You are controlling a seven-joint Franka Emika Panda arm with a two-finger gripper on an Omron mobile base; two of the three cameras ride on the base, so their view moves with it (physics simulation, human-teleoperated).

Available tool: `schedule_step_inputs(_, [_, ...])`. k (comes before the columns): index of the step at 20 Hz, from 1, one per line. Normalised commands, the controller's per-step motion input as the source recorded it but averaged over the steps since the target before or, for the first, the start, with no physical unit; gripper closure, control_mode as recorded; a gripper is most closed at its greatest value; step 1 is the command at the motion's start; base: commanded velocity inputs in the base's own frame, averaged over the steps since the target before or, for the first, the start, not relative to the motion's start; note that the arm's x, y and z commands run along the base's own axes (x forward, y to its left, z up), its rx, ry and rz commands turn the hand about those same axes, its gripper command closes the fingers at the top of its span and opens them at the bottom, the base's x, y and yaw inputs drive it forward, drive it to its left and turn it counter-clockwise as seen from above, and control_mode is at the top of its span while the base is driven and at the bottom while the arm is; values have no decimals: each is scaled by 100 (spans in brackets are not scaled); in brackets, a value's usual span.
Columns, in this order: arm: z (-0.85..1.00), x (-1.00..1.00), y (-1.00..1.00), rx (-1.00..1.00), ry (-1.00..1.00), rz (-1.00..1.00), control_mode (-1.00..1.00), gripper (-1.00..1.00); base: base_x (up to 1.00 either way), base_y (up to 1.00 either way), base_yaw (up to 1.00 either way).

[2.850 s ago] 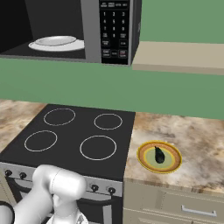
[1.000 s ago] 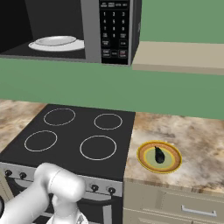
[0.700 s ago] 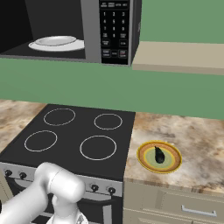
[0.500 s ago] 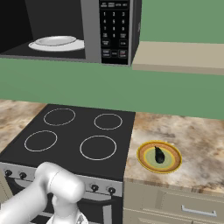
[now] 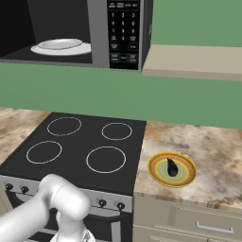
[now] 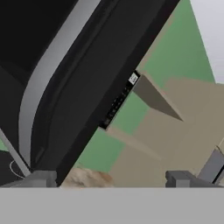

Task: Pick the eggplant from the counter and place it in the microwave. Then turn on the microwave.

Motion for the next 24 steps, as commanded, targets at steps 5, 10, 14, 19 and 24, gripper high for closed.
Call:
schedule_step_inputs(5, [-13,-1,-32,7,11,-10,-100,-100,0,0,0])
schedule_step_inputs(10, [-18,5,-33,7,15,-9,-100,-100,0,0,0])
schedule_step_inputs(14, [-17,1,-29,10,4,-5,-100,-100,0,0,0])
schedule_step_inputs(19, [-13,0,-32,13,1,-2,-100,-100,0,0,0])
schedule_step_inputs(24, [-6,-2,-31,13,0,-3,-100,-100,0,0,0])
